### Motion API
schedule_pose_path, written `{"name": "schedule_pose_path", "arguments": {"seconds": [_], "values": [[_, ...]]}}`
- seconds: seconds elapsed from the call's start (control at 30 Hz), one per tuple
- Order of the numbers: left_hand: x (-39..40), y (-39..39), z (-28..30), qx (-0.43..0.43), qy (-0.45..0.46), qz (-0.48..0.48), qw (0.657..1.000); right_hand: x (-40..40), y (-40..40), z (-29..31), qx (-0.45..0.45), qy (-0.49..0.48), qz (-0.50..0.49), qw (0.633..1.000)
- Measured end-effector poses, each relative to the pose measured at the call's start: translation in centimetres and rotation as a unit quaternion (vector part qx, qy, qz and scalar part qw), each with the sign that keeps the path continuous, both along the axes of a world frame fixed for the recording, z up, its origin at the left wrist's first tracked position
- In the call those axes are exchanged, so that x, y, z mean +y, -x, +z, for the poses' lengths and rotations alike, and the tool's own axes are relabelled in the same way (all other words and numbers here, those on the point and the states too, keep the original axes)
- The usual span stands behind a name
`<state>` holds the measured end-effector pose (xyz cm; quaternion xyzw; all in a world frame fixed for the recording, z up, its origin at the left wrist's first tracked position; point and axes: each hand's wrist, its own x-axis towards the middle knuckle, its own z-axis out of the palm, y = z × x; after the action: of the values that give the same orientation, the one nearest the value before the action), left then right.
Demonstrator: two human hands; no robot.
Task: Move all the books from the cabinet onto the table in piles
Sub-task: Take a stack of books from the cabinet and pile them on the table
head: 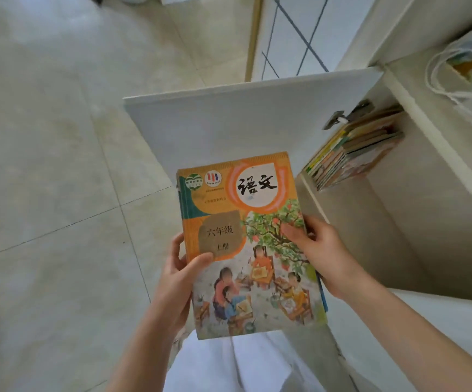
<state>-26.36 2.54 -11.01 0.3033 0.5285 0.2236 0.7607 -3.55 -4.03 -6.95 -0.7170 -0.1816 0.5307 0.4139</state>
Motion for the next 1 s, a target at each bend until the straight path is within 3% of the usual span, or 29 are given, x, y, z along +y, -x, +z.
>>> {"name": "schedule_pose_path", "arguments": {"seconds": [0.5, 0.8, 1.0], "values": [[-5.2, 24.4, 4.3, 0.102, -0.019, 0.222, 0.97, 3.8, 26.1, 4.6, -0.048, -0.06, 0.226, 0.971], [-9.3, 40.6, 6.4, 0.15, -0.026, 0.364, 0.919, 4.2, 44.4, 4.4, -0.039, -0.069, 0.345, 0.935], [-11.0, 48.1, 8.0, 0.162, -0.013, 0.471, 0.867, 6.3, 54.3, 4.8, -0.046, -0.074, 0.46, 0.883]]}}
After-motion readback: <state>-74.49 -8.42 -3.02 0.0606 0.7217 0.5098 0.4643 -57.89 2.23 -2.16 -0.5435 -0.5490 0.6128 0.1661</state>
